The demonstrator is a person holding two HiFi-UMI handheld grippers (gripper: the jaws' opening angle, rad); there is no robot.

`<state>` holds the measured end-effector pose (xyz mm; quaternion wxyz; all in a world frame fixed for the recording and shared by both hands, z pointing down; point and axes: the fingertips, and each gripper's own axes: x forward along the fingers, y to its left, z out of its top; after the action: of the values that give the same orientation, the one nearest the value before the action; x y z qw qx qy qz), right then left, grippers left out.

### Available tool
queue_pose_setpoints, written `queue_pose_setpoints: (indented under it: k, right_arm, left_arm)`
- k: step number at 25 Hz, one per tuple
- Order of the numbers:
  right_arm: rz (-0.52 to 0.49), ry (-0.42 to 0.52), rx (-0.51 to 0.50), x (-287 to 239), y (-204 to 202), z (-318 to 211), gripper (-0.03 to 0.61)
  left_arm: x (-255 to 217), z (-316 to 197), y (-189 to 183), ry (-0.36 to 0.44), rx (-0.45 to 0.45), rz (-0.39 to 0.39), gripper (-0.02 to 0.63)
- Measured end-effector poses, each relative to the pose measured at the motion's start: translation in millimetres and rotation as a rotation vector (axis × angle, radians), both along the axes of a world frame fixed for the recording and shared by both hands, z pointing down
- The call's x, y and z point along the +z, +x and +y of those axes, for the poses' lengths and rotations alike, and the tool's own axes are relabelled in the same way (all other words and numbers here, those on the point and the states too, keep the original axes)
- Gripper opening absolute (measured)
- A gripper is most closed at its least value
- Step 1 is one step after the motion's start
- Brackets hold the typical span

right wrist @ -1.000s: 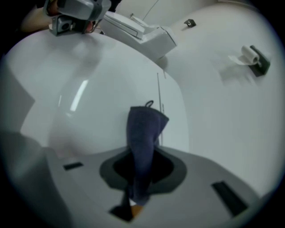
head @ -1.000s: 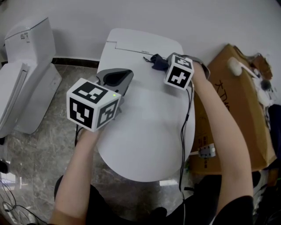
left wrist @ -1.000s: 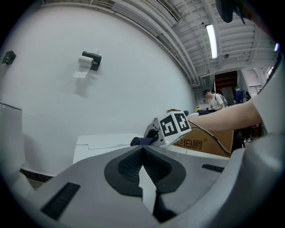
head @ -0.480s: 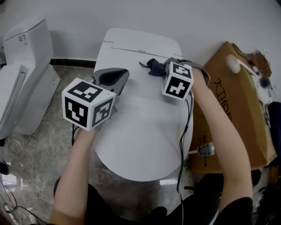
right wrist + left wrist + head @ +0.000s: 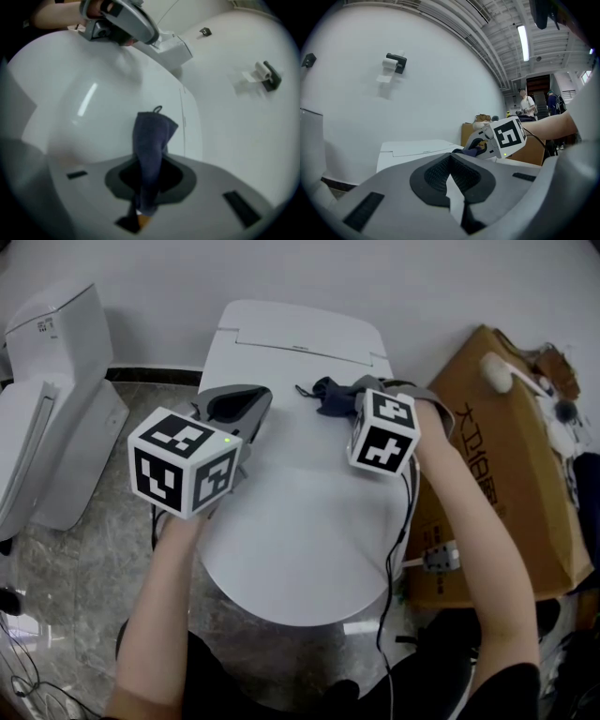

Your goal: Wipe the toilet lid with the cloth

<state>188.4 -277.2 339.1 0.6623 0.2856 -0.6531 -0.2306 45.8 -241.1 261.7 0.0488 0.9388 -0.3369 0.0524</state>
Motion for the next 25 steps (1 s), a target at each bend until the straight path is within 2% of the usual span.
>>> queue_pose_setpoints:
  k: [25]
  right_arm:
    - [-0.002, -0.021, -0.038, 3.7, -10.8, 70.5, 0.064]
  left_arm:
    - [0.9, 1.0, 2.4, -0.004, 0.003, -0.003, 0.014]
